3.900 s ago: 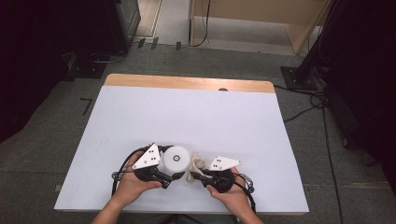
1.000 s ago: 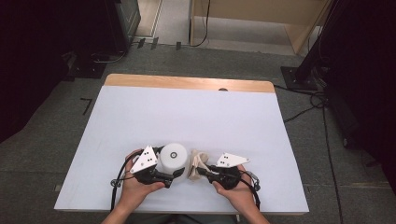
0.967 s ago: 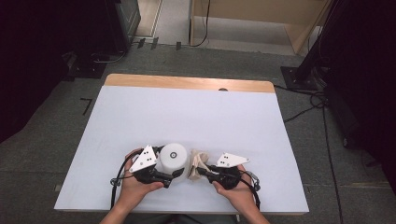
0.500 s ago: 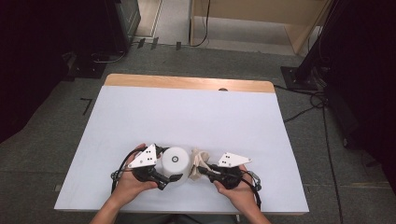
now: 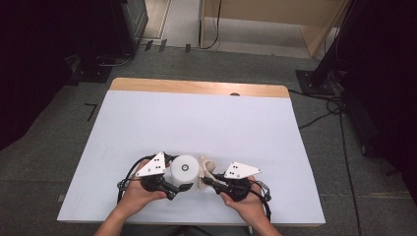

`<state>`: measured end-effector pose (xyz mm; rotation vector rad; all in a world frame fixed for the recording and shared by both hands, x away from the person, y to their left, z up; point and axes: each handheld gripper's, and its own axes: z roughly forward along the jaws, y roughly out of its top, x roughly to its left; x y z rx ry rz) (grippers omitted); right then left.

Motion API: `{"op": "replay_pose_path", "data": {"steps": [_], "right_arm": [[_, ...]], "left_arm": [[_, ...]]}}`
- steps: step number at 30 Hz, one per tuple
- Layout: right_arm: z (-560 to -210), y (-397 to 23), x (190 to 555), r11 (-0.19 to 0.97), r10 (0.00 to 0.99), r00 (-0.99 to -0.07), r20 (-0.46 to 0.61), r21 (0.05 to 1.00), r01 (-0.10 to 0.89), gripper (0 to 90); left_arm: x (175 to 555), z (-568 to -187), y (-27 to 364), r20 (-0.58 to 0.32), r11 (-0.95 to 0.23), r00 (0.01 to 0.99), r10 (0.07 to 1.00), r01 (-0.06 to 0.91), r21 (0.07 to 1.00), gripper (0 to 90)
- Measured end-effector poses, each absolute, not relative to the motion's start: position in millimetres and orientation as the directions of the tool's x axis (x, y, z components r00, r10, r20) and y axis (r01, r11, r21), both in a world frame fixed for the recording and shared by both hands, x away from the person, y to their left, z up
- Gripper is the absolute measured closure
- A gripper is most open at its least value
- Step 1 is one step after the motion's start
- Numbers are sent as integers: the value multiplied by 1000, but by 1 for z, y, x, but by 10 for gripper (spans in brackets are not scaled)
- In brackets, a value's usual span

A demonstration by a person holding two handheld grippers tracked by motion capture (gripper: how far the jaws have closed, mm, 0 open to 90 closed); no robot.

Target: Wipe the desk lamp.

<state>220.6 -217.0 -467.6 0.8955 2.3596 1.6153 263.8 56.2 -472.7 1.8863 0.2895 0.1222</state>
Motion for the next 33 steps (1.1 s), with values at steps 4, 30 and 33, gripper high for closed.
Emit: {"op": "replay_pose_path", "data": {"steps": [4,30,33], "right_arm": [[-455,-216,217,206,558,-805,201,906,370,817],[-487,-210,221,282,582,-774,249,831,480,817],[-482,-210,219,275,582,-777,239,842,465,817]], "left_arm": [[263,-477,57,-70,-262,960,271,144,954,82],[262,-476,57,-63,-277,960,274,141,951,82],[262,-476,57,-65,-275,960,274,143,951,82]]}}
